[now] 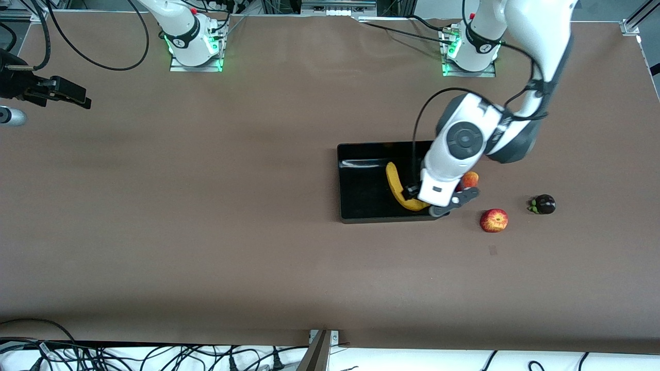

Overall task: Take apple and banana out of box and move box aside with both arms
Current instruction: 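Move the left gripper back over the yellow banana in the tray, then grasp the banana with the left gripper and lift it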

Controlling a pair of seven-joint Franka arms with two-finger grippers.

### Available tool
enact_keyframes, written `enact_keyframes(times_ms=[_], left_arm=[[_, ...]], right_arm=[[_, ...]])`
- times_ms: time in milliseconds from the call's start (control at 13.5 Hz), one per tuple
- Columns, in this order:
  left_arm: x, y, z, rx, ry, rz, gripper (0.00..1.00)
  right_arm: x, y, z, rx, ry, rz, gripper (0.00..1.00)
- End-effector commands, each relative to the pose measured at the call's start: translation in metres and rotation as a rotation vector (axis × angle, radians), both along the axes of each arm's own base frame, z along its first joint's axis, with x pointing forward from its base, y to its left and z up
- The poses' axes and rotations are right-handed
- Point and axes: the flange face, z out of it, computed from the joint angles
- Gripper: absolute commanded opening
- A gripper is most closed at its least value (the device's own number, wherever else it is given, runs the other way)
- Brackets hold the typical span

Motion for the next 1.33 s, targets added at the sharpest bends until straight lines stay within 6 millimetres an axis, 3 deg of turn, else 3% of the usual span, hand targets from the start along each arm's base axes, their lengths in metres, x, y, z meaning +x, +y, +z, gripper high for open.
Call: enact_keyframes(times_ms=[0,741,1259], left_arm=[[-0.003,-0.019,-0.026,-0.024,-0.004,0.023,1.0],[-0.009,-0.015,-0.082,0.023,0.024,0.006,1.0],[-0.003,-0.005,-0.096,0.012,0.023,0.034,1.0]], right_arm=[[-0.002,0.002,0.005,0.019,0.003,-0.006,1.0],[-0.002,0.002,0.005,0.02,0.001,-0.008,1.0],[-0.002,0.0,0.005,0.021,0.004,-0.008,1.0]])
